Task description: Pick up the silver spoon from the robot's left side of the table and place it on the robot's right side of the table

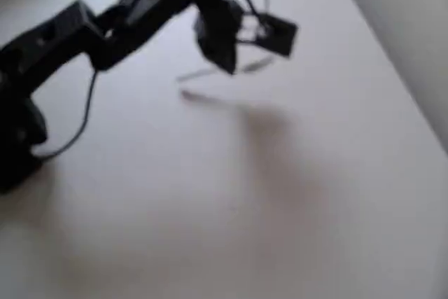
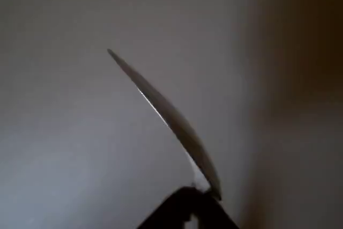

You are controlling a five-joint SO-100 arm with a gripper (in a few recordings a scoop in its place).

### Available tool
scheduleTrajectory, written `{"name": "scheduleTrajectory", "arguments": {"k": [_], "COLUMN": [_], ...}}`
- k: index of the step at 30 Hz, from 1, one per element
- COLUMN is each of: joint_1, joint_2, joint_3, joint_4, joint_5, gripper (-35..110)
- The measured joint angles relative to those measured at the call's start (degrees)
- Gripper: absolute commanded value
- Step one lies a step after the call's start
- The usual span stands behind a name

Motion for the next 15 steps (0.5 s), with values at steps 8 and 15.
{"name": "scheduleTrajectory", "arguments": {"k": [8, 15], "joint_1": [8.44, 17.05], "joint_2": [7.21, 10.28], "joint_3": [8.61, 10.99], "joint_4": [0.0, 0.0], "joint_5": [-8.96, -14.94], "gripper": [-2, -2]}}
